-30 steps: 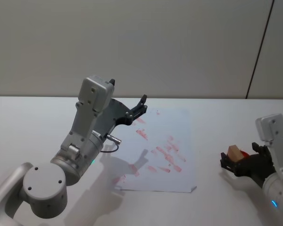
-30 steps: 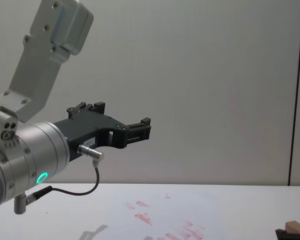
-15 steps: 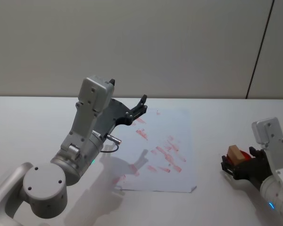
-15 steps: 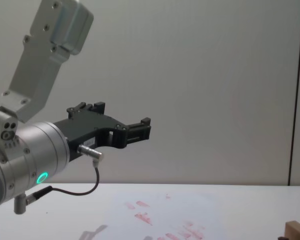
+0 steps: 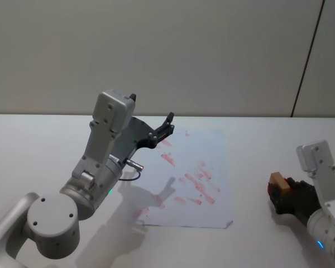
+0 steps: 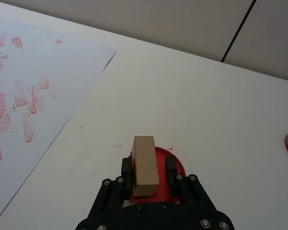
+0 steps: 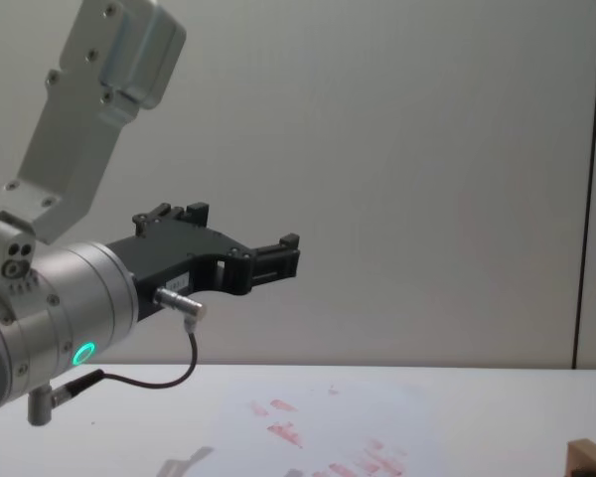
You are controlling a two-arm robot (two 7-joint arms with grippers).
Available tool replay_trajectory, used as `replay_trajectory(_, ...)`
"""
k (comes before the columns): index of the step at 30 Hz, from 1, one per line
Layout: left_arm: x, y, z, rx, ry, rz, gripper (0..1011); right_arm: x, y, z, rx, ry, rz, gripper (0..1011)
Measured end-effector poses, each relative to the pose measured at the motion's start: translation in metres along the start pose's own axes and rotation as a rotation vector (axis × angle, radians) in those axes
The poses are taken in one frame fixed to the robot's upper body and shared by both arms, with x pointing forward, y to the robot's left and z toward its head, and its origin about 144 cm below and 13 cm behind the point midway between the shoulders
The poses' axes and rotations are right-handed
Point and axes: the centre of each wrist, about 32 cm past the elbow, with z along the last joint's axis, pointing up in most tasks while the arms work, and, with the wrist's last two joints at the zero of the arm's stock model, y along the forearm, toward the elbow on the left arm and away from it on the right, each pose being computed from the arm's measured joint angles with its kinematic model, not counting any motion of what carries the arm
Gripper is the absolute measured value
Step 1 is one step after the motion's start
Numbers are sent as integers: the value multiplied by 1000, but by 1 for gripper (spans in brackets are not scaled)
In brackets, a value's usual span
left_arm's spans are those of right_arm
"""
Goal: Use the one hand to pick up the stamp and affix it onto the A4 paper.
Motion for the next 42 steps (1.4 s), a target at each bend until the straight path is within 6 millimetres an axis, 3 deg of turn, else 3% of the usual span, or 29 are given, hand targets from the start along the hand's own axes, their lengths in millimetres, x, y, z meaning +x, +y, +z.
replay_trajectory(4,0,0,0,0,0,0,1003,0,0,0,-2,0,0,284)
replay_trajectory(7,0,0,0,0,0,0,1003,0,0,0,-2,0,0,225)
replay_trajectory(23,0,0,0,0,0,0,1003,0,3,5,46,6,-4,221)
replay_trajectory(42,0,0,0,0,0,0,1003,-16,15,45,213,51,145,221)
